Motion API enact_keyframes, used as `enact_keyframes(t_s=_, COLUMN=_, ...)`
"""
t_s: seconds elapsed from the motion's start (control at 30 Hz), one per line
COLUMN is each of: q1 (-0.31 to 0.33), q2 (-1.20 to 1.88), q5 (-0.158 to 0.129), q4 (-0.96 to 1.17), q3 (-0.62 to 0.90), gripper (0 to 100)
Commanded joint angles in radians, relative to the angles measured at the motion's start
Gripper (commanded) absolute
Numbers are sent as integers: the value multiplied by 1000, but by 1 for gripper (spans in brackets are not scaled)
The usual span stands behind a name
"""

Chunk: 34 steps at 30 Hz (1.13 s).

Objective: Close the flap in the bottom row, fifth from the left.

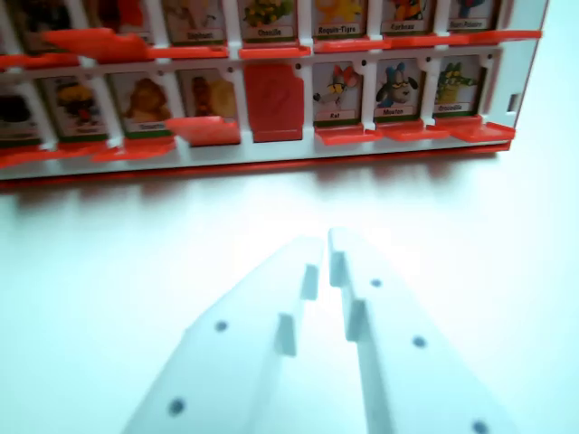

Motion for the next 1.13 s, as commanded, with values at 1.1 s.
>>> enact_keyframes(t_s=1.1, q1=-18, q2=908, q5=11, q4=948, q3=-147, gripper=0)
